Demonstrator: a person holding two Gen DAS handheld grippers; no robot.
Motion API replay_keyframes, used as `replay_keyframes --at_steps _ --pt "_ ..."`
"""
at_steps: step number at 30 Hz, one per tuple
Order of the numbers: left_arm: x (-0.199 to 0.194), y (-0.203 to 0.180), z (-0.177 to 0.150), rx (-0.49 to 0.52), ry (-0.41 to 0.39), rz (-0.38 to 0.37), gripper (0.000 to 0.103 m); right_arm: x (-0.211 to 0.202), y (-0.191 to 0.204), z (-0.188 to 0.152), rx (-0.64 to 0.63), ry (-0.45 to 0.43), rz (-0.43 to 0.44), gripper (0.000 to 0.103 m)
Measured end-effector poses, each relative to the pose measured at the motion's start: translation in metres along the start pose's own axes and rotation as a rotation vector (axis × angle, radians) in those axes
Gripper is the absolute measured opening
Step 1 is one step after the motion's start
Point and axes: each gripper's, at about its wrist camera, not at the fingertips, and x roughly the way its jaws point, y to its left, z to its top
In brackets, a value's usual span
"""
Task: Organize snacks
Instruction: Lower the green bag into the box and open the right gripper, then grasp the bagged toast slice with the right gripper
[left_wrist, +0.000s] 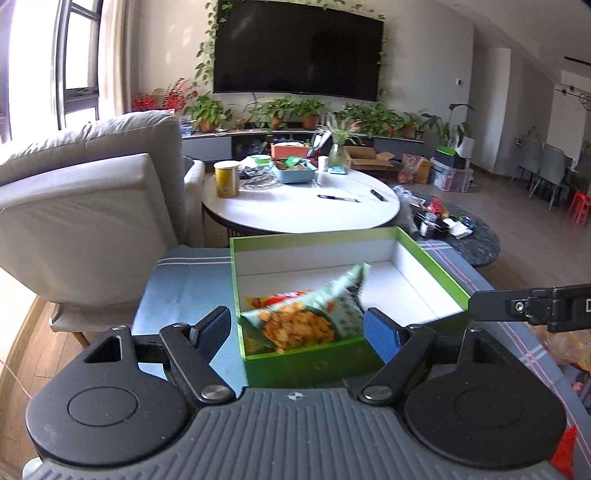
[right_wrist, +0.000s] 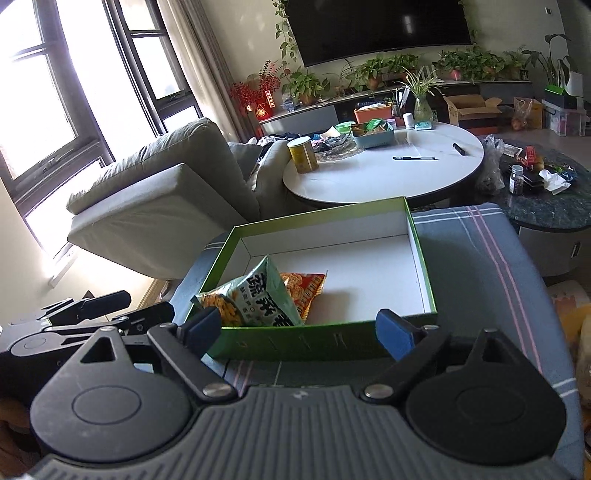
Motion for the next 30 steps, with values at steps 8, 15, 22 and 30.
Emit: replay_keyframes --at_steps 8,15,22,30 --pt "-0.006 -0.032 -0.028 0.013 0.048 -0.069 0.077 -0.014 -0.019 -0.025 0.065 0.019 -0.013 0.077" --pt "-0.006 -0.056 -0.049 0.011 0.092 -0.118 0.077 -0.019 -0.035 -0.045 0.105 0.032 -0.008 0.077" --pt "0.002 -0.080 -0.063 0.046 0.141 -0.138 0.077 -0.021 -0.054 -0.061 0.153 0.042 -0.026 0.077" --pt "0.014 -0.099 -0.070 0.063 0.181 -0.159 0.077 -0.021 -0.067 -0.071 0.169 0.063 -0.037 0.077"
